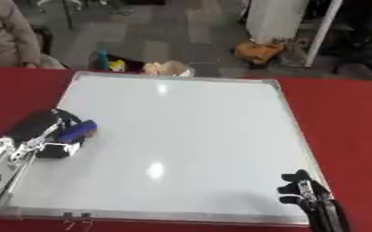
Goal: Wipe the whiteboard clean with a brush.
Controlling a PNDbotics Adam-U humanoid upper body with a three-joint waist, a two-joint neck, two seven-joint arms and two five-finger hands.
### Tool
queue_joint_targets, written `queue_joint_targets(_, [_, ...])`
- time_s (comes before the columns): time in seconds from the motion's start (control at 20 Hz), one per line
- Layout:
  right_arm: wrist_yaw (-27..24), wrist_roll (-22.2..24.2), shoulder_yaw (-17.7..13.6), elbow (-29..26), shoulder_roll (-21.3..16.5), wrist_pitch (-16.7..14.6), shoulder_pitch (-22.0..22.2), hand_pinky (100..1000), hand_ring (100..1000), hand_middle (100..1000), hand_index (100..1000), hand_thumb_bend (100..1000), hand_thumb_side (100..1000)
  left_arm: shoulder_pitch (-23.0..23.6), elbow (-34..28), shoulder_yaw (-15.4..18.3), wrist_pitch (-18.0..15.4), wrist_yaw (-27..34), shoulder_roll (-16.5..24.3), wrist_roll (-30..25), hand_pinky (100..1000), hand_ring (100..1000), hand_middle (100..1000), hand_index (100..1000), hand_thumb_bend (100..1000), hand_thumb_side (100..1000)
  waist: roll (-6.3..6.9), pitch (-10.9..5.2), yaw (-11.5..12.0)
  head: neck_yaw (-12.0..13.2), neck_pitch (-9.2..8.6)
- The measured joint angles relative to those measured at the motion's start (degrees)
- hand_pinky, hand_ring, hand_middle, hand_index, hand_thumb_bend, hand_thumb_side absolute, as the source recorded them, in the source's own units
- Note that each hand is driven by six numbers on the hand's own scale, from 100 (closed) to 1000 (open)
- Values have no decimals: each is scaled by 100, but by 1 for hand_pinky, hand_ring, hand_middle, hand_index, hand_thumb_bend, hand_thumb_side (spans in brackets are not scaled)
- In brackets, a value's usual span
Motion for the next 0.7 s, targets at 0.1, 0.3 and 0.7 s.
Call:
queue_joint_targets(0.1, [0, 0, 0, 0, 0, 0, 0, 600, 635, 480, 682, 100, 883, 14, 0, 1, -18, -32, 1, 10, 549, 508, 531, 740, 398, 327, 3, 0, -2, 1, 0])
queue_joint_targets(0.3, [0, 0, 0, 0, 0, 0, 0, 600, 635, 480, 682, 100, 883, 28, -17, -24, -112, -76, 28, -29, 552, 510, 533, 741, 390, 339, 3, -1, -12, 9, 0])
queue_joint_targets(0.7, [0, 0, 0, 1, 0, 0, -1, 599, 635, 480, 682, 100, 883, 112, -179, -99, -291, -95, 101, -198, 550, 508, 529, 744, 362, 356, 6, -1, -23, 51, -1])
